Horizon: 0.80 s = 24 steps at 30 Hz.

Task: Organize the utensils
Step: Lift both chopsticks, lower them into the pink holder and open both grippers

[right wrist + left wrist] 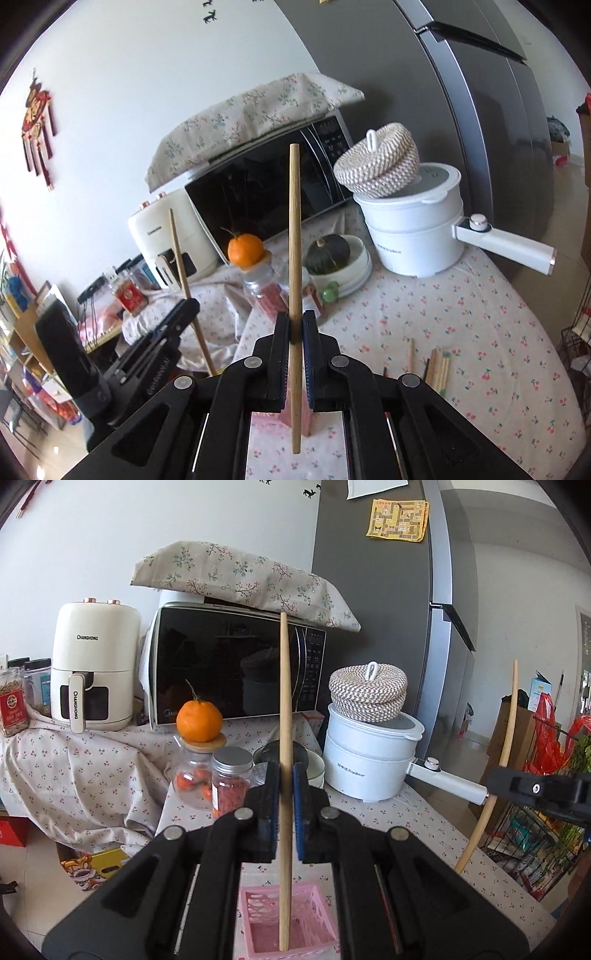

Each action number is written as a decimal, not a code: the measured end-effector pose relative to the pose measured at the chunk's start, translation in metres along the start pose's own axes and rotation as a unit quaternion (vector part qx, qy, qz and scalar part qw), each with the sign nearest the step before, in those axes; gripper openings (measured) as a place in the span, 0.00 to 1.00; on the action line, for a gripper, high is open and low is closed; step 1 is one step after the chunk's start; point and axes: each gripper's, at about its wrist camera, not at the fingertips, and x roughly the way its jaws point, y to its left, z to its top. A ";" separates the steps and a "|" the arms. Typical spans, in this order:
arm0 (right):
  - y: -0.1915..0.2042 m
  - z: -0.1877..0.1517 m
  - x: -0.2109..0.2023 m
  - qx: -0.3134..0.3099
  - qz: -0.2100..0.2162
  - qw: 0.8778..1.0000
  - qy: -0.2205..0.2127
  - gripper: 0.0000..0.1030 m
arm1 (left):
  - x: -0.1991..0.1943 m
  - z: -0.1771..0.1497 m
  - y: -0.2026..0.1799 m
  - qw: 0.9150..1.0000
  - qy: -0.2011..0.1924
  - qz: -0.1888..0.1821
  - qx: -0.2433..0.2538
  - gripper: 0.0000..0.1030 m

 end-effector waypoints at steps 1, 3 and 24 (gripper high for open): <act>0.005 0.001 0.003 -0.004 0.007 1.000 -0.012 0.07 | 0.004 -0.001 0.004 1.000 0.000 -0.001 -0.006 0.08; 0.014 0.003 0.010 -0.006 0.019 0.999 -0.029 0.07 | 0.011 -0.002 0.010 1.000 0.000 -0.002 -0.012 0.08; 0.019 -0.021 0.093 -0.015 0.021 1.000 0.014 0.20 | 0.035 -0.027 0.019 0.998 0.041 -0.038 -0.009 0.10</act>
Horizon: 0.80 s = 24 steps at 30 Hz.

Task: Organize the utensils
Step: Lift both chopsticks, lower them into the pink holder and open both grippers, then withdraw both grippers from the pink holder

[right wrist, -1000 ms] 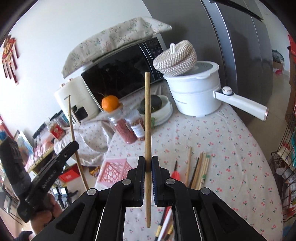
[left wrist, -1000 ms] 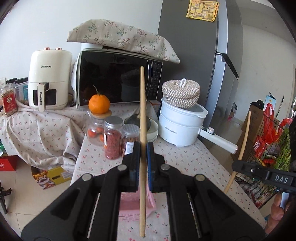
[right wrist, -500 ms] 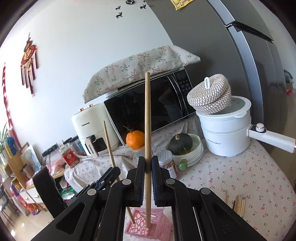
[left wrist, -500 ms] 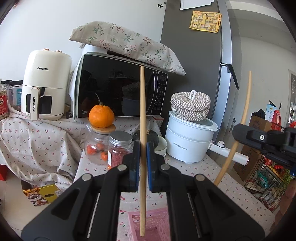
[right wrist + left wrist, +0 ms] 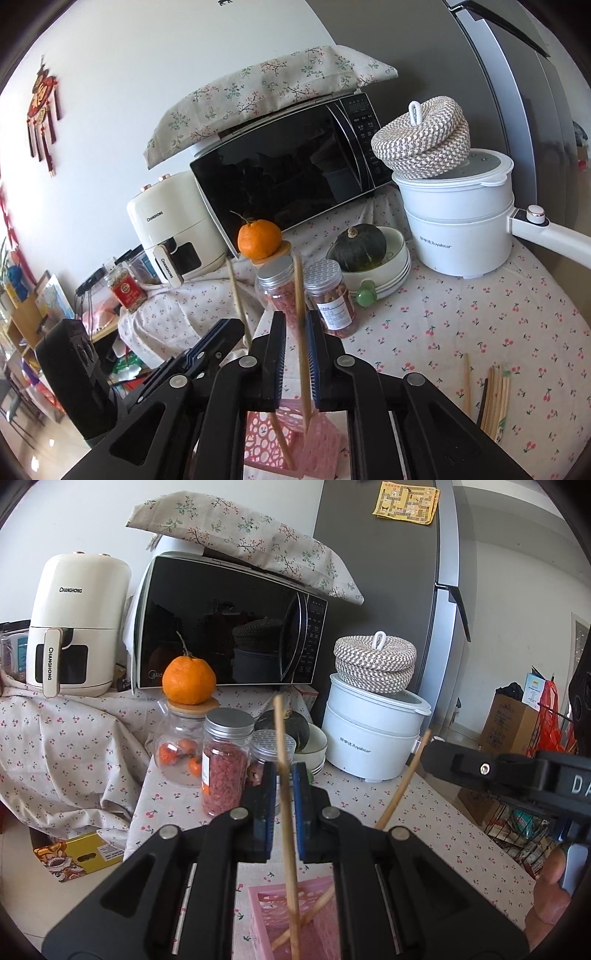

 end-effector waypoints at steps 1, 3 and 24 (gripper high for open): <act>0.000 0.001 -0.002 0.000 0.002 1.000 -0.001 0.22 | -0.001 0.001 0.000 1.000 0.004 -0.001 0.001 0.13; 0.000 0.004 -0.010 -0.003 0.004 1.000 -0.006 0.27 | -0.005 0.002 -0.002 1.000 0.011 -0.001 0.001 0.21; -0.066 0.011 -0.122 0.034 -0.067 0.996 0.037 0.65 | -0.059 -0.015 -0.063 0.989 0.141 -0.023 0.039 0.79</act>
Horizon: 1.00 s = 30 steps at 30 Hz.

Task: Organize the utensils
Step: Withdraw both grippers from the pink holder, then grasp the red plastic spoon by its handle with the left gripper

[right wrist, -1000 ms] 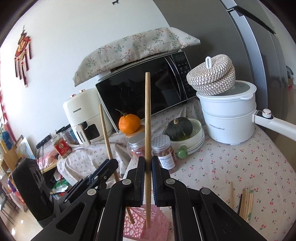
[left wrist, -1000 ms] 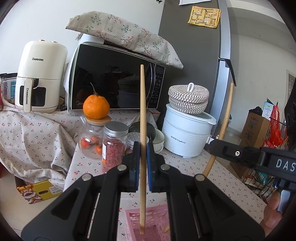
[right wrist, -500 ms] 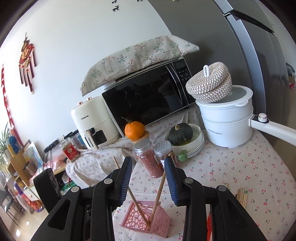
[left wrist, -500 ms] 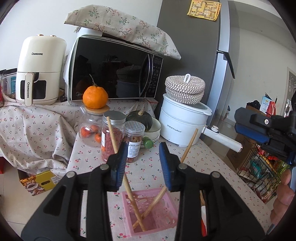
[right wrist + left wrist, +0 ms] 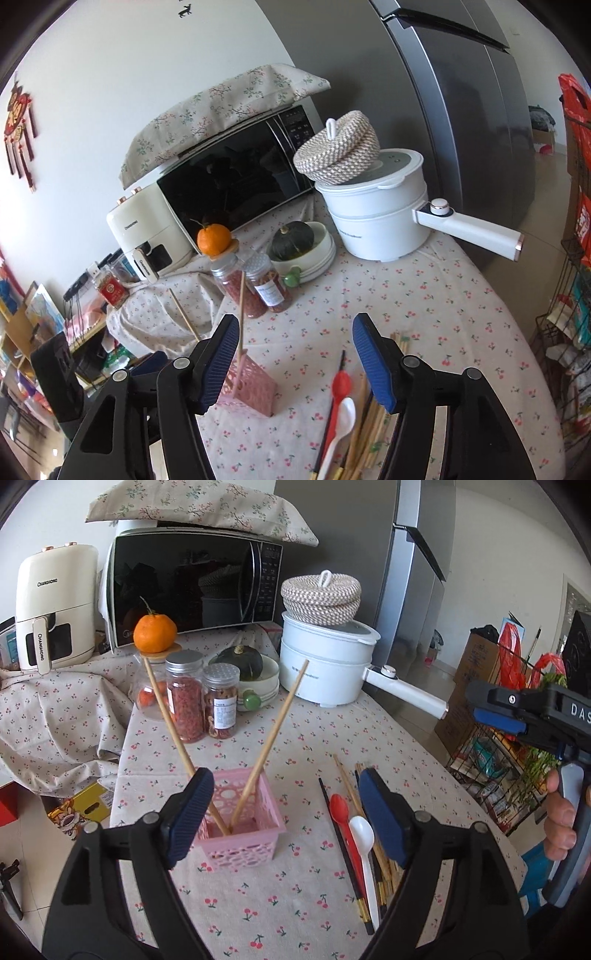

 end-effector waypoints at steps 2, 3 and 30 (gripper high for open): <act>-0.013 -0.003 -0.003 0.008 -0.004 1.000 0.021 0.67 | 0.002 -0.007 -0.008 1.000 0.019 -0.008 0.002 0.80; -0.020 -0.006 -0.003 0.012 -0.007 0.999 0.031 0.69 | 0.004 -0.010 -0.012 0.999 0.031 -0.012 0.002 0.81; -0.132 -0.057 0.050 0.053 -0.117 0.959 0.251 0.74 | 0.106 -0.062 -0.062 0.974 0.215 -0.044 -0.054 0.56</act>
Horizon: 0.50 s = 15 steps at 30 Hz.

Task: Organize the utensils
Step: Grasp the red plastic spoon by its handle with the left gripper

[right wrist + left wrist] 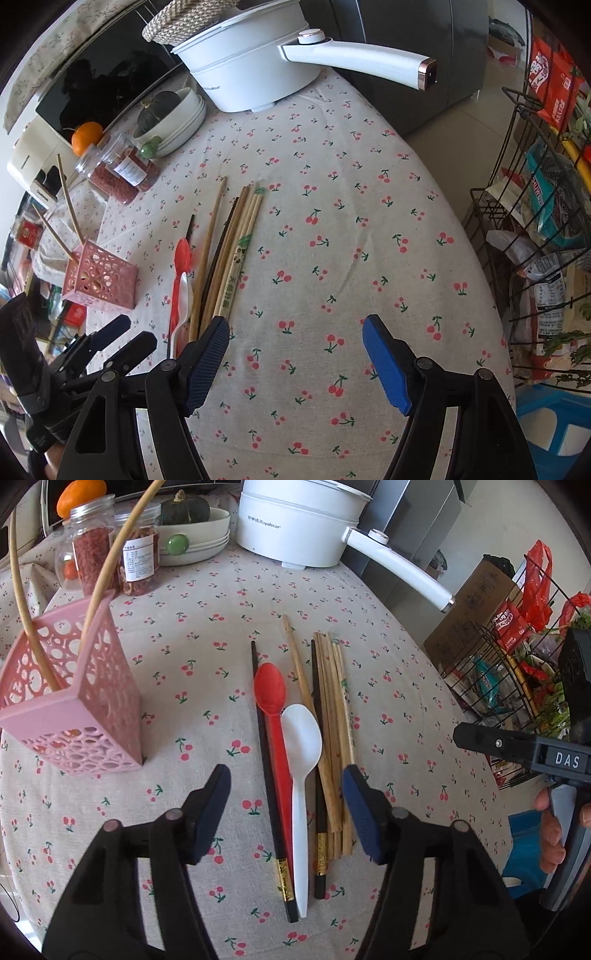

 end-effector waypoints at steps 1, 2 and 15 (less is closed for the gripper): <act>0.002 0.001 0.002 -0.003 0.000 1.000 0.002 0.74 | 0.004 0.001 0.002 1.000 0.003 -0.005 -0.007 0.51; 0.004 0.001 0.004 -0.006 0.000 1.000 0.004 0.74 | 0.007 0.002 0.004 1.000 0.003 -0.010 -0.013 0.48; 0.008 0.005 0.020 -0.007 -0.003 1.000 0.023 0.74 | 0.035 0.011 0.010 0.999 0.031 -0.015 -0.007 0.12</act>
